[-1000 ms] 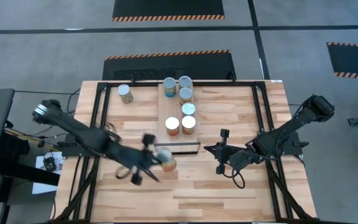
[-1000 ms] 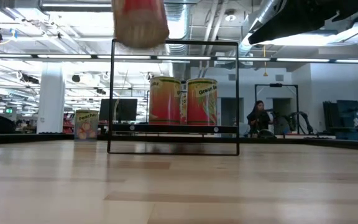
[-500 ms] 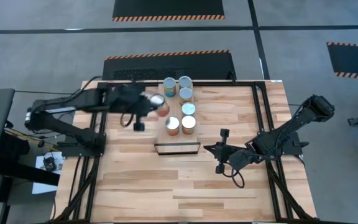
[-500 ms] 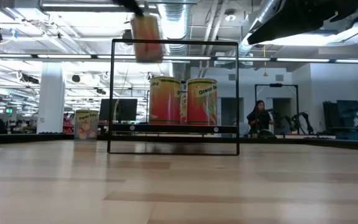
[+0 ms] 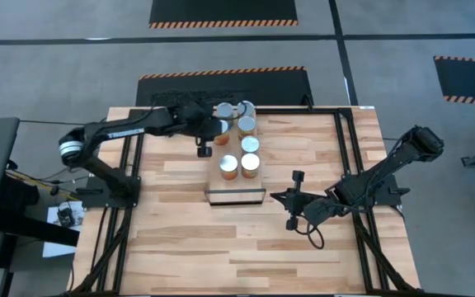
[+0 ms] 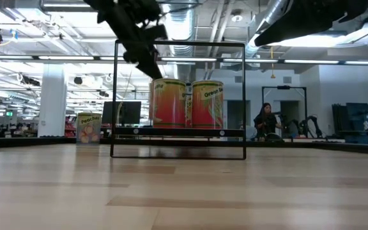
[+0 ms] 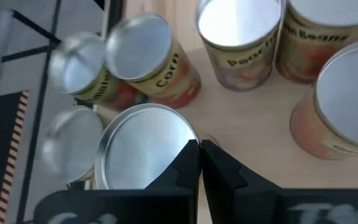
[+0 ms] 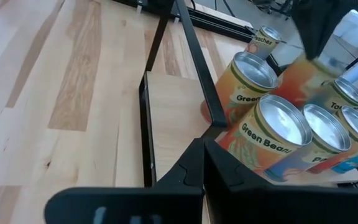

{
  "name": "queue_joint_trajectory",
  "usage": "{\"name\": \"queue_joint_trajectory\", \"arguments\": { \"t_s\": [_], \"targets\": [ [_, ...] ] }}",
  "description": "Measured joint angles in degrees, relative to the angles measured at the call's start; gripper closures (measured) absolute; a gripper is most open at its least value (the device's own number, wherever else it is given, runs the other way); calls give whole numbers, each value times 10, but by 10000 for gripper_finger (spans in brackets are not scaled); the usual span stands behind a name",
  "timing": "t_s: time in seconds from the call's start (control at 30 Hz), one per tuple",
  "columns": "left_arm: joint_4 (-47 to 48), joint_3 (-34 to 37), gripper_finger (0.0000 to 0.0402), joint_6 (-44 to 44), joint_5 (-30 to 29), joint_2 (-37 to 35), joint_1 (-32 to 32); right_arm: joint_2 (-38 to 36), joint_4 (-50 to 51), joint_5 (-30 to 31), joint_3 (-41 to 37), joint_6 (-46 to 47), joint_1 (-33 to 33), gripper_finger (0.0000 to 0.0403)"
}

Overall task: Pick and place cans onto a shelf
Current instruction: Align the canned corn with the other canned corn on the shelf

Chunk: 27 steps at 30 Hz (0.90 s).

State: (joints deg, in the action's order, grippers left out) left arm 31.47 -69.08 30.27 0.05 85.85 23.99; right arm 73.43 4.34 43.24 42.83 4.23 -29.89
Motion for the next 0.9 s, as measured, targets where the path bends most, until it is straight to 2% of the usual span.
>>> {"name": "queue_joint_trajectory", "arguments": {
  "t_s": [0.3,0.9],
  "targets": [
    [-36,0,401,11,-8,53,0,0,0,0,0,5,0,388],
    [-71,0,401,5,-7,71,12,0,0,-4,0,8,0,388]
  ]
}}
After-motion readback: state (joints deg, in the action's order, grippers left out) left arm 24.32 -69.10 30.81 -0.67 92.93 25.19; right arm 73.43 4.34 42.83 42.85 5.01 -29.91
